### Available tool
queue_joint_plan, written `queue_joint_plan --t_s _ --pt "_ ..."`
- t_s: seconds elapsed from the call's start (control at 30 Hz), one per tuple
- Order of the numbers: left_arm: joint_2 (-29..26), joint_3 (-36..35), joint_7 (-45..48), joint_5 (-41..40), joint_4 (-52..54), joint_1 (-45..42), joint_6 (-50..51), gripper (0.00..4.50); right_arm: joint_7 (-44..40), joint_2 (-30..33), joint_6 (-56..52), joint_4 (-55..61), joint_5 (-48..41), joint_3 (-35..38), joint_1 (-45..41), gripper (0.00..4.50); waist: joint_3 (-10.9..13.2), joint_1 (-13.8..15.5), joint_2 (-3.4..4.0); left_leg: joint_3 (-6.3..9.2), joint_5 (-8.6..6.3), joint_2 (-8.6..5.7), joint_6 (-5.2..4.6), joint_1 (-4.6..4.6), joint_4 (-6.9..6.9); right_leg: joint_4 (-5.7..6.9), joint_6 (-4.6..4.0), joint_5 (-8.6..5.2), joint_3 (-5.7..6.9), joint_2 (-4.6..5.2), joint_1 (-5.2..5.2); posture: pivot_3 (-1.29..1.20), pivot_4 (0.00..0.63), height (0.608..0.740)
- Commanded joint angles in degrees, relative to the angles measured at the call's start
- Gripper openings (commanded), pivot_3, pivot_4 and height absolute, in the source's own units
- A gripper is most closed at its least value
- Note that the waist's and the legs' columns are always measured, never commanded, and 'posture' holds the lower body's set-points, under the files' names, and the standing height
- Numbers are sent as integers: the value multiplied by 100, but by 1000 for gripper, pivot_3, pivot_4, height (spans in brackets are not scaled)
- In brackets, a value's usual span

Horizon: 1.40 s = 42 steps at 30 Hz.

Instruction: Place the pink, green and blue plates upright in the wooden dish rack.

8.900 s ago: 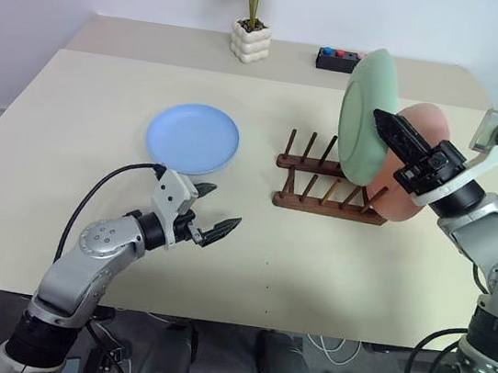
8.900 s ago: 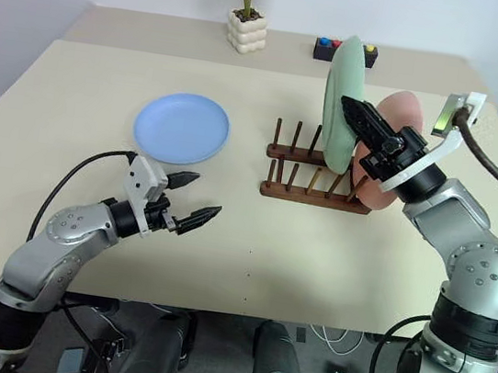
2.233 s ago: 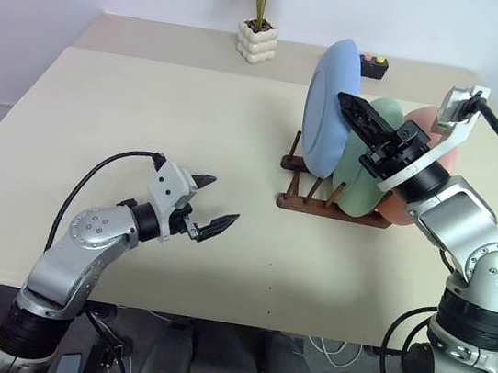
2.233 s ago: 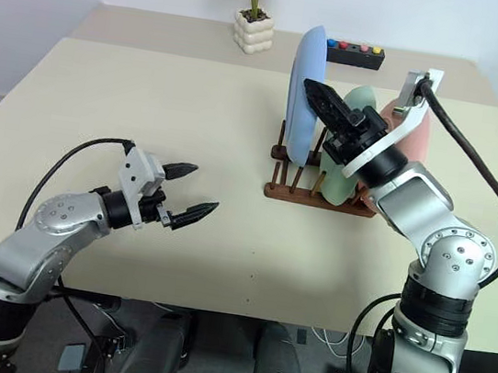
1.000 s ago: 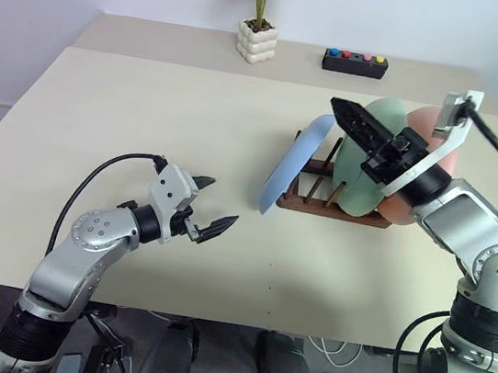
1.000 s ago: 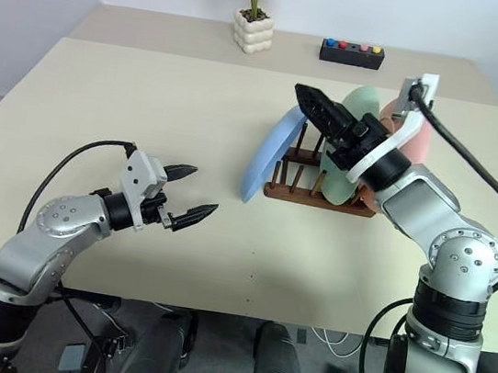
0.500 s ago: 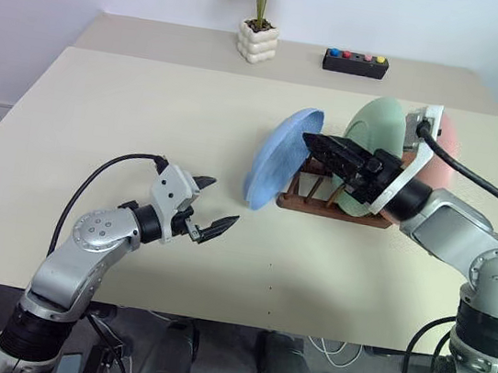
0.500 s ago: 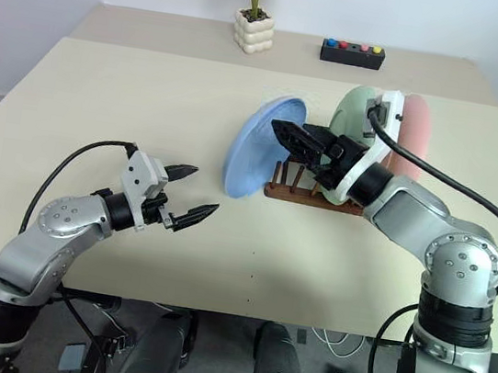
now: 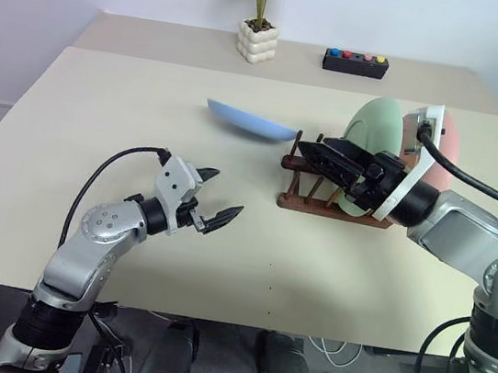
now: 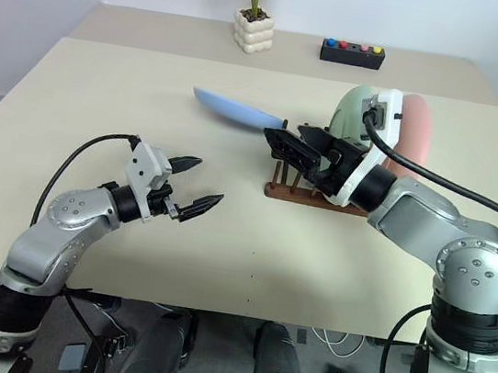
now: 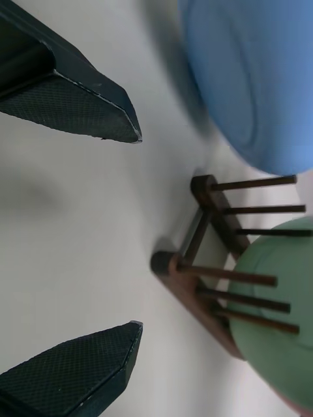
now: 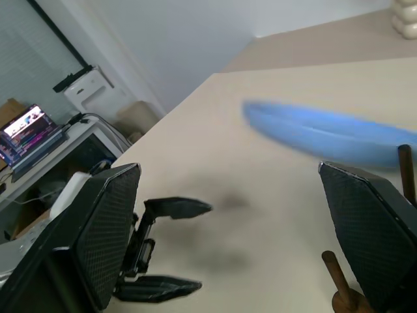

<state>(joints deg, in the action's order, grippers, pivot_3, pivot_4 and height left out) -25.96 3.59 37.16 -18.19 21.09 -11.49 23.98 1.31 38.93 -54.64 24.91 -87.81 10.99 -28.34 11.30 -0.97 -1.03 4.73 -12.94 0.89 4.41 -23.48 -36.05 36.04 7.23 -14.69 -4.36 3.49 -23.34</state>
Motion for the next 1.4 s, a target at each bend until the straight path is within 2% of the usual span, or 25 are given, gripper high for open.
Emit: queue_joint_plan --t_s 0.03,0.3,0.4,0.47,0.7,0.77,0.87,1.07,1.2,1.27,1.4 --pt "90 -208 -64 -132 53 -98 -166 4500 -83 93 84 275 -65 63 -124 4463 0 -5 0 0 0 0 -1 0 0 0 0 0 0 0 0 0 150 730" --pt "-105 -462 -317 282 -394 -212 -414 4500 -858 246 125 570 332 -14 -138 4463 0 0 0 0 -1 0 -2 0 -1 1 1 0 1 -1 -1 0 150 730" --pt "-384 -499 -556 803 -976 -453 -644 4500 -1123 310 174 606 694 -87 -116 4463 0 2 0 0 -1 0 -2 0 -1 1 1 0 0 -1 -1 0 150 730" --pt "-526 -589 -445 792 -1457 -824 -765 4500 -1229 282 191 557 844 -136 -120 4463 0 12 -1 0 -1 0 -2 0 -3 2 0 0 1 -1 -2 0 150 730" --pt "-944 -226 449 1068 -3174 -2059 -1462 4500 -1444 106 245 420 1247 -244 -225 4463 0 15 -2 -2 -1 -1 -2 -5 4 -4 2 1 2 1 -6 0 150 730" --pt "-1036 98 1265 1048 -3585 -2371 -1639 4500 -1456 63 256 409 1337 -238 -209 4463 0 8 -2 0 -1 0 -2 -5 3 0 3 1 4 -2 -8 0 150 730" --pt "-1062 427 1820 1257 -4133 -2677 -2027 4500 -1461 7 270 413 1437 -237 -194 4463 0 1 -2 -2 -1 -1 -2 -7 6 -2 3 1 2 0 -8 0 150 730" --pt "-634 212 970 1552 -5592 -3539 -2203 4500 -1375 -13 273 541 1471 -127 -60 4463 2 2 -5 2 -2 0 -3 -9 1 5 13 7 4 -2 -10 0 150 730" --pt "-207 -293 -498 1487 -6036 -3942 -1190 4500 -1306 15 277 625 1443 -47 51 4463 2 1 -5 4 -4 -1 -7 -10 2 8 34 14 5 -1 -10 0 150 730" --pt "-28 -545 -845 1318 -5970 -4010 -732 4500 -1305 23 273 630 1448 -40 74 4463 3 -8 -7 7 -4 -1 -7 -10 0 9 37 14 7 -2 -10 0 150 730" --pt "284 -604 -1441 1425 -5725 -4019 85 4500 -1362 31 268 589 1472 -56 41 4463 3 -9 -7 7 -4 -1 -7 -10 2 11 38 14 8 -2 -10 0 150 730"
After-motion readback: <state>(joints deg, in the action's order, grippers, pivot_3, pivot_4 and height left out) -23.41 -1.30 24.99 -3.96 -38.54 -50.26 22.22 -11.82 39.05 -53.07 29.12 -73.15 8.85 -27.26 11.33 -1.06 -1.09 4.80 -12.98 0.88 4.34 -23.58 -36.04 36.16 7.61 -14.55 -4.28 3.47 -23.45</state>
